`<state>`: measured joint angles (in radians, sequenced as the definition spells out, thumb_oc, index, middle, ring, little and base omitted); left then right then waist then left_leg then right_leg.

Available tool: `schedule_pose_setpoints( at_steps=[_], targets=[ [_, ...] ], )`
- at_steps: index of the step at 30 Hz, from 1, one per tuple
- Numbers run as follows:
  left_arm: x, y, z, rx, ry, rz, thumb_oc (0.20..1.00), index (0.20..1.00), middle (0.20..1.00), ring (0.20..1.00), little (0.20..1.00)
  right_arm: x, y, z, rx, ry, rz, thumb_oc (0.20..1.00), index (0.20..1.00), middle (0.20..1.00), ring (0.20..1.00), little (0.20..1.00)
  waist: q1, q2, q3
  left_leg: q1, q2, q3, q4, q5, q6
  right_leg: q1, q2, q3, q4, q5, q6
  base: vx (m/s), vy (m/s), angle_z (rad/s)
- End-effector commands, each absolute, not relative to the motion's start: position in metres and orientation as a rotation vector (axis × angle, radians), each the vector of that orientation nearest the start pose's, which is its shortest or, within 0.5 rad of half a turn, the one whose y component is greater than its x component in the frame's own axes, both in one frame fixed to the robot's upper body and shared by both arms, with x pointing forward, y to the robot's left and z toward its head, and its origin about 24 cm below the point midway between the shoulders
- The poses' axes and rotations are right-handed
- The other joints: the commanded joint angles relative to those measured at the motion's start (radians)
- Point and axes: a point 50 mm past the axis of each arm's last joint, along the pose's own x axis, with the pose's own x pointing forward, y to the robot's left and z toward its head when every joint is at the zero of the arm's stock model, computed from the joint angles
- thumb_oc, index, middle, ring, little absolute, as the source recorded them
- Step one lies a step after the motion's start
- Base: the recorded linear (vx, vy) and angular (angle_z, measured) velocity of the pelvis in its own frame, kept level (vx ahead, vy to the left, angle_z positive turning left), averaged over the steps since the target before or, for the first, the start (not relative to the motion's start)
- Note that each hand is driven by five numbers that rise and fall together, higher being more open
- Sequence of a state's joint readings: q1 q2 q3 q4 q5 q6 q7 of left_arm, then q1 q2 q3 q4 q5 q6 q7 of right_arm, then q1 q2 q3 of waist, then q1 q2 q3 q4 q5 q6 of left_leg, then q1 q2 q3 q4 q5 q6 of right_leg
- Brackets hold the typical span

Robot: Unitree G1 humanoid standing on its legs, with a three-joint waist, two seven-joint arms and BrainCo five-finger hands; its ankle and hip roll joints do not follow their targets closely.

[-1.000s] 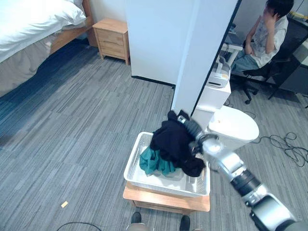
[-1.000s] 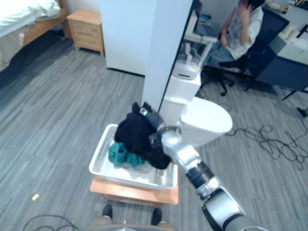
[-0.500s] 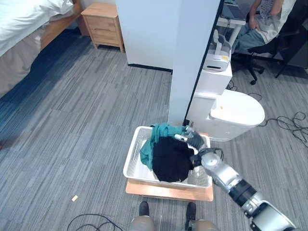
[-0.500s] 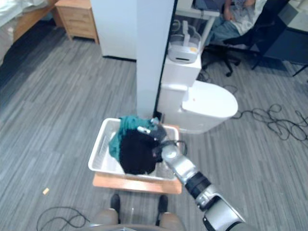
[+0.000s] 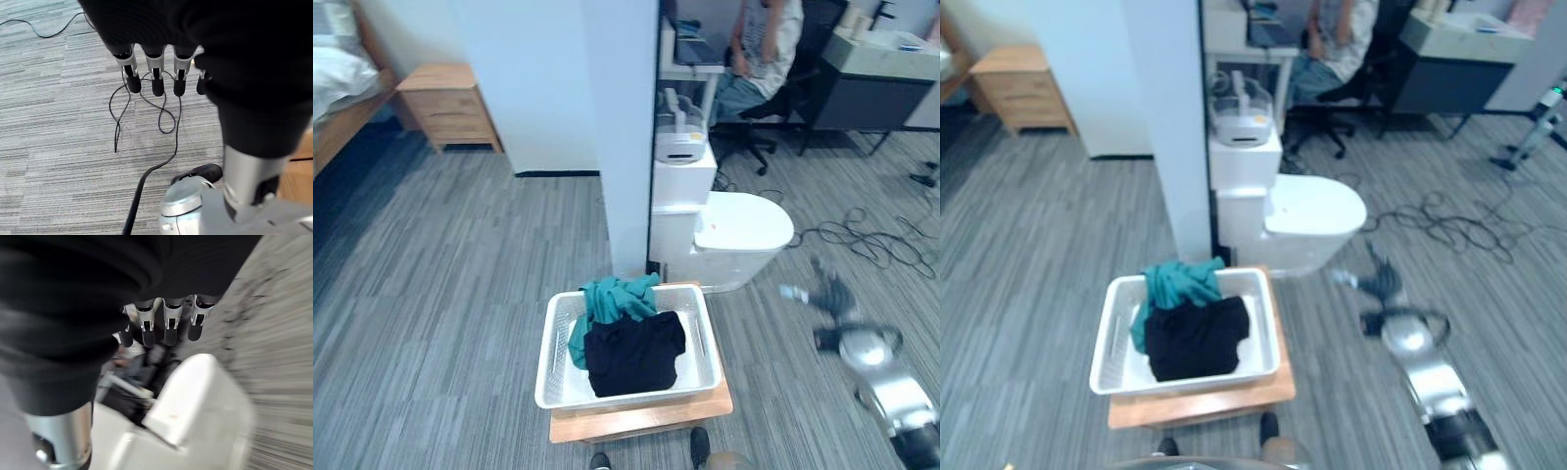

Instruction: Tidy up the quilt and then pick up the clothes from the bed and put them into the laundry hamper.

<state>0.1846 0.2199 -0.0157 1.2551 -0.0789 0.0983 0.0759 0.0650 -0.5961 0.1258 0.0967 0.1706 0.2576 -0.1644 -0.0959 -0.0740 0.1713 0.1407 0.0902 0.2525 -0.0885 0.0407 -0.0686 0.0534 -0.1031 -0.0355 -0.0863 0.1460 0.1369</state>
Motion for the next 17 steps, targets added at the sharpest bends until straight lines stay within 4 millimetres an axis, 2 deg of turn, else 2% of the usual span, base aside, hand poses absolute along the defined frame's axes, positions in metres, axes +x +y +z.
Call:
schedule_pose_setpoints(
  at_steps=[1,2,3,6,7,8,10,12,13,14,17],
  targets=[
    [0.000,0.249,-0.168,0.125,1.489,0.329,1.000,1.000,1.000,1.000,1.000,0.221,-0.255,-0.015,-0.447,0.487,-0.048,1.000,1.000,1.000,1.000,1.000,-0.019,-0.011,0.015,-0.006,-0.048,-0.035,0.001,-0.092,0.033,0.013,-0.014,-0.003,-0.001,-0.092,0.045,-0.02,-0.024,-0.27],
    [0.001,0.248,-0.168,0.125,1.484,0.326,1.000,1.000,1.000,1.000,1.000,0.217,-0.255,-0.021,-0.440,0.515,-0.056,1.000,1.000,1.000,1.000,1.000,-0.020,-0.010,0.015,-0.005,-0.048,-0.037,0.001,-0.093,0.033,0.015,-0.014,-0.004,-0.001,-0.093,0.045,-0.02,-0.027,-0.22],
    [0.010,0.243,-0.169,0.141,1.460,0.304,1.000,1.000,1.000,1.000,1.000,0.190,-0.259,-0.061,-0.340,0.697,-0.131,1.000,1.000,1.000,1.000,1.000,-0.015,-0.001,0.013,-0.004,-0.050,-0.045,0.001,-0.092,0.032,0.020,-0.014,-0.013,-0.001,-0.095,0.043,-0.02,-0.035,-0.23],
    [0.030,0.237,-0.169,0.182,1.403,0.259,1.000,1.000,1.000,1.000,1.000,0.141,-0.256,-0.121,-0.247,0.993,-0.248,1.000,1.000,1.000,1.000,1.000,0.010,0.019,0.008,-0.007,-0.053,-0.064,0.001,-0.092,0.031,0.030,-0.015,-0.036,-0.001,-0.102,0.037,-0.02,-0.033,0.00],
    [0.033,0.236,-0.169,0.192,1.396,0.250,1.000,1.000,1.000,1.000,1.000,0.129,-0.256,-0.131,-0.229,1.062,-0.274,1.000,1.000,1.000,1.000,1.000,0.015,0.023,0.006,-0.007,-0.053,-0.067,0.001,-0.092,0.032,0.032,-0.015,-0.040,-0.001,-0.103,0.036,-0.01,-0.014,0.21],
    [0.040,0.232,-0.169,0.207,1.388,0.231,1.000,1.000,1.000,1.000,1.000,0.102,-0.256,-0.148,-0.215,1.194,-0.312,1.000,1.000,1.000,1.000,1.000,0.030,0.035,0.002,-0.006,-0.053,-0.075,0.001,-0.092,0.034,0.037,-0.014,-0.048,-0.001,-0.107,0.033,-0.01,-0.012,0.17],
    [0.049,0.226,-0.170,0.211,1.373,0.214,1.000,1.000,1.000,1.000,1.000,0.070,-0.248,-0.162,-0.195,1.350,-0.318,1.000,1.000,1.000,1.000,1.000,0.044,0.050,-0.006,-0.005,-0.053,-0.086,0.001,-0.094,0.035,0.044,-0.012,-0.058,-0.001,-0.112,0.028,-0.01,-0.006,0.21],
    [0.051,0.223,-0.171,0.205,1.368,0.212,1.000,1.000,1.000,1.000,1.000,0.067,-0.242,-0.165,-0.193,1.368,-0.267,1.000,1.000,1.000,1.000,1.000,0.045,0.054,-0.008,-0.004,-0.053,-0.088,0.001,-0.094,0.035,0.045,-0.011,-0.061,-0.001,-0.113,0.027,0.00,0.005,0.20],
    [0.054,0.220,-0.171,0.199,1.366,0.207,1.000,1.000,1.000,1.000,1.000,0.067,-0.233,-0.167,-0.188,1.363,-0.242,1.000,1.000,1.000,1.000,1.000,0.045,0.058,-0.010,-0.002,-0.053,-0.090,0.001,-0.094,0.036,0.047,-0.010,-0.060,-0.001,-0.115,0.024,0.00,-0.001,0.10],
    [0.057,0.216,-0.171,0.196,1.357,0.207,1.000,1.000,1.000,1.000,1.000,0.076,-0.228,-0.166,-0.225,1.329,-0.213,1.000,1.000,1.000,1.000,1.000,0.041,0.058,-0.017,-0.003,-0.053,-0.093,0.001,-0.096,0.036,0.047,-0.009,-0.057,-0.001,-0.119,0.026,0.00,-0.013,0.18],
    [0.060,0.217,-0.171,0.200,1.346,0.223,1.000,1.000,1.000,1.000,1.000,0.080,-0.229,-0.165,-0.259,1.346,-0.116,1.000,1.000,1.000,1.000,1.000,0.037,0.051,-0.022,-0.008,-0.048,-0.089,0.001,-0.096,0.036,0.043,-0.005,-0.057,-0.001,-0.123,0.022,-0.02,-0.036,0.11]
  ],
)
